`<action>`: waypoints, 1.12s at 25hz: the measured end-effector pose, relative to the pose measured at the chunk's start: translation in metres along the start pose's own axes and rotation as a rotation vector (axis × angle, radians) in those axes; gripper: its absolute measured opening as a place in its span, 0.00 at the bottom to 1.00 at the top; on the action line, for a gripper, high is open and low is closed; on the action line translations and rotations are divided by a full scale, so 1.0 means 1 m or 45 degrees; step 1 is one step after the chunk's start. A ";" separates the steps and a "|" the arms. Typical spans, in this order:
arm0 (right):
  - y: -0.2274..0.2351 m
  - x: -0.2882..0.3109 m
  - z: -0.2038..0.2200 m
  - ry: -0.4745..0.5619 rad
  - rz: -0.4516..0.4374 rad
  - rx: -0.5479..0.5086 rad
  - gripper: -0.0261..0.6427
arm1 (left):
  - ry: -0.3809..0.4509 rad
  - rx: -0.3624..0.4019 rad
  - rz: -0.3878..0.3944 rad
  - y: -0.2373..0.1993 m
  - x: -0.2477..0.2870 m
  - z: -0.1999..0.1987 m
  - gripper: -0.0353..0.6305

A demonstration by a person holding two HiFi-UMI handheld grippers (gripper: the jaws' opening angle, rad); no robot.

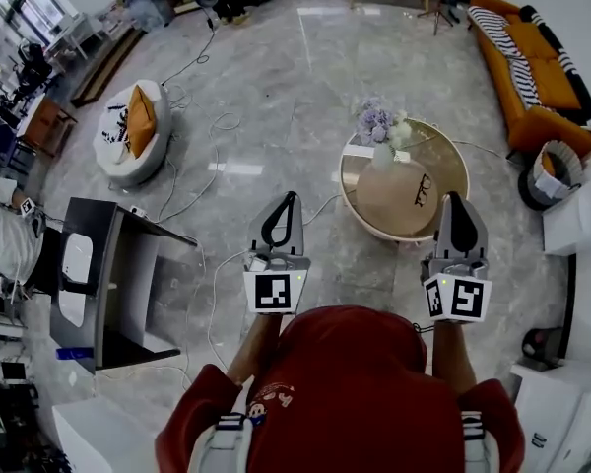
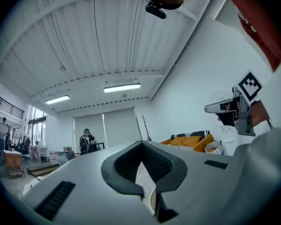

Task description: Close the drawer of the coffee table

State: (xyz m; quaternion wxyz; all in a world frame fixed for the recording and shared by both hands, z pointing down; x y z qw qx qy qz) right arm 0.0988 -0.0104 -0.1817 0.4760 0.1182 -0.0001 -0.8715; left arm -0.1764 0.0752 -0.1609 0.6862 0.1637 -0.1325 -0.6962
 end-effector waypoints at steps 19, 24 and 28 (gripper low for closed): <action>-0.015 0.006 0.018 -0.009 -0.061 -0.034 0.08 | 0.035 0.067 -0.019 -0.003 -0.011 0.008 0.07; -0.016 0.010 0.020 -0.024 -0.079 -0.041 0.08 | 0.018 0.024 -0.032 -0.004 -0.010 0.012 0.07; -0.020 0.014 0.019 -0.027 -0.082 -0.047 0.08 | 0.020 0.067 -0.026 -0.009 -0.009 0.011 0.07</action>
Point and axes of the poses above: the fingertips, and each gripper's own axes: x forward along the fingers, y to its right, z out of its underside, the point moved 4 cm from there along -x, backward along the fingers, and after that the axes turned 11 degrees about x, right-handed, at the moved point
